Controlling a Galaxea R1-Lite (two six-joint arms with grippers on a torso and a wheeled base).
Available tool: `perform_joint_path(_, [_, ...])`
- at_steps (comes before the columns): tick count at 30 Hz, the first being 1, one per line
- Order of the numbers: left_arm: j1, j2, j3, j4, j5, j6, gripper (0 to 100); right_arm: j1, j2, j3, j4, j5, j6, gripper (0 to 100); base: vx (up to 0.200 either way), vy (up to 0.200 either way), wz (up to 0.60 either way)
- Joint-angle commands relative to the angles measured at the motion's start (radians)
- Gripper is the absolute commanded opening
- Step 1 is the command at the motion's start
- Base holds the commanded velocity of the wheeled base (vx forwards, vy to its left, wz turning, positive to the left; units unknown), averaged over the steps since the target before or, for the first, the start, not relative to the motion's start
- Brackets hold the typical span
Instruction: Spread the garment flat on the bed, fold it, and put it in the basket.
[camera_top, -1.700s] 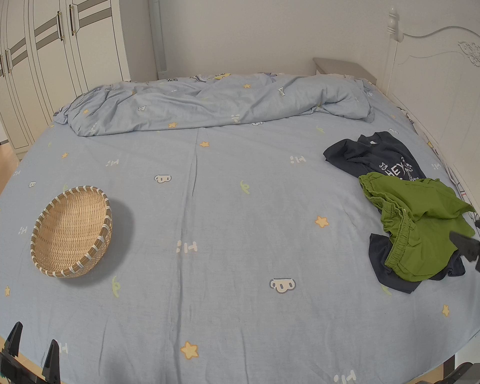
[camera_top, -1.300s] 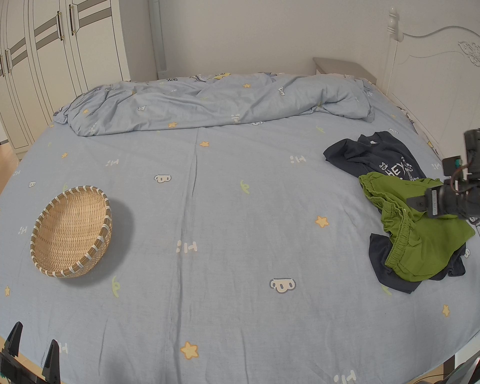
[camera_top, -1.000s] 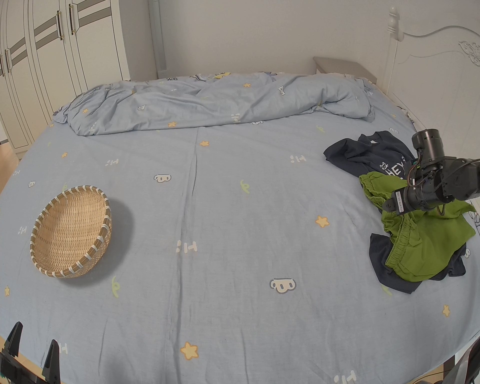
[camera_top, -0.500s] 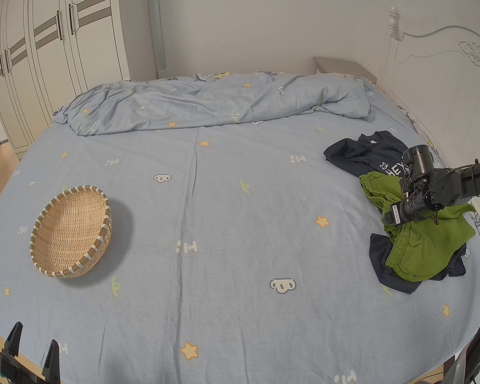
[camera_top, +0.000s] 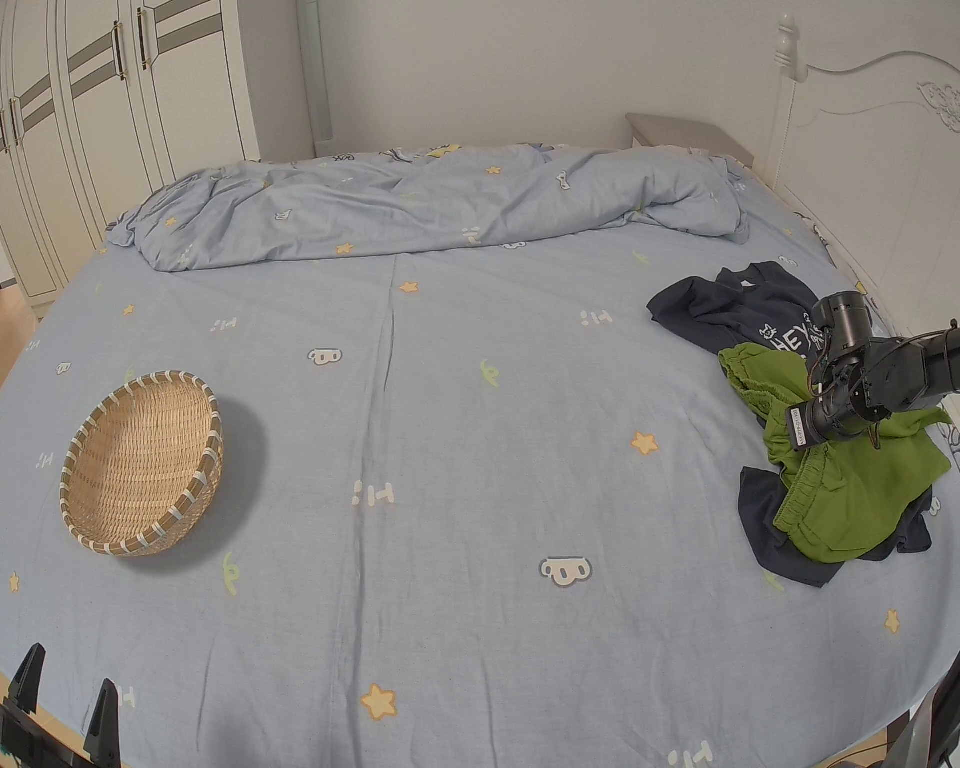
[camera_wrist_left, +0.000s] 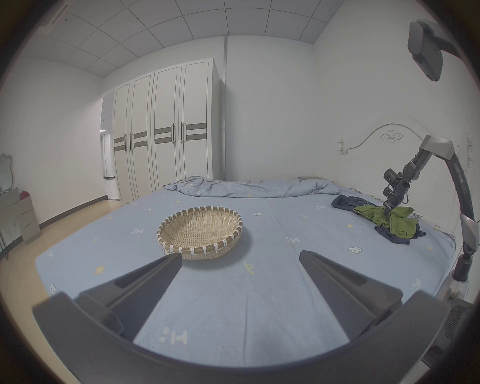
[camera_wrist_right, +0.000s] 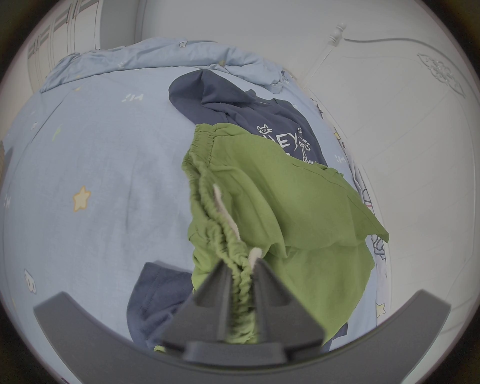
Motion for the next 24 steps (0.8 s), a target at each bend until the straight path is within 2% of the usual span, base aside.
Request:
perform_joint_path(1, [0.001, -0.016, 0.018, 0.000, 0.000, -0.001, 100, 0.000, -0.003, -0.002, 0.000, 0.000, -0.001, 0, 0.000, 0.000, 0.00])
perform_joint_path(7, [0.001, -0.016, 0.018, 0.000, 0.000, 0.001, 100, 0.003, -0.003, -0.026, 0.006, 0.006, -0.002, 0, 0.000, 0.000, 0.00])
perform_joint_path(11, [0.001, -0.016, 0.018, 0.000, 0.000, -0.001, 100, 0.033, -0.012, -0.106, 0.069, 0.020, 0.008, 0, 0.000, 0.000, 0.00])
perform_joint_path(12, [0.001, -0.016, 0.018, 0.000, 0.001, -0.001, 100, 0.058, -0.020, -0.135, 0.100, 0.035, 0.036, 0, 0.000, 0.000, 0.00])
perform_joint_path(13, [0.001, -0.016, 0.018, 0.000, 0.001, -0.001, 100, 0.075, -0.029, -0.152, 0.121, 0.055, 0.061, 0, 0.000, 0.000, 0.00])
perform_joint_path(15, [0.001, -0.016, 0.018, 0.000, 0.001, -0.001, 100, 0.130, -0.063, -0.198, 0.189, 0.137, 0.133, 0, 0.000, 0.000, 0.00])
perform_joint_path(16, [0.001, -0.016, 0.018, 0.000, 0.000, -0.001, 100, 0.135, -0.064, -0.203, 0.195, 0.144, 0.137, 0, 0.000, 0.000, 0.00])
perform_joint_path(17, [0.001, -0.016, 0.018, 0.000, 0.000, 0.001, 100, 0.184, -0.101, -0.253, 0.285, 0.238, 0.191, 0, 0.000, 0.000, 0.00])
perform_joint_path(18, [0.001, -0.016, 0.018, 0.000, 0.000, 0.001, 100, 0.199, -0.113, -0.272, 0.318, 0.267, 0.205, 0, 0.000, 0.000, 0.00])
perform_joint_path(19, [0.001, -0.016, 0.018, 0.000, 0.000, 0.001, 100, 0.199, -0.113, -0.272, 0.318, 0.267, 0.205, 0, 0.000, 0.000, 0.00])
perform_joint_path(20, [0.001, -0.016, 0.018, 0.000, 0.000, 0.001, 100, 0.224, -0.132, -0.299, 0.361, 0.316, 0.225, 0, 0.000, 0.000, 0.00])
perform_joint_path(21, [0.001, -0.016, 0.018, 0.000, 0.001, -0.001, 100, 0.267, -0.155, -0.338, 0.405, 0.400, 0.263, 0, 0.000, 0.000, 0.00])
perform_joint_path(23, [0.001, -0.016, 0.018, 0.000, 0.001, -0.001, 100, 0.314, -0.170, -0.376, 0.427, 0.453, 0.314, 0, 0.000, 0.000, 0.00])
perform_joint_path(24, [0.001, -0.016, 0.018, 0.000, 0.001, -0.001, 100, 0.322, -0.170, -0.381, 0.428, 0.456, 0.323, 0, 0.000, 0.000, 0.00])
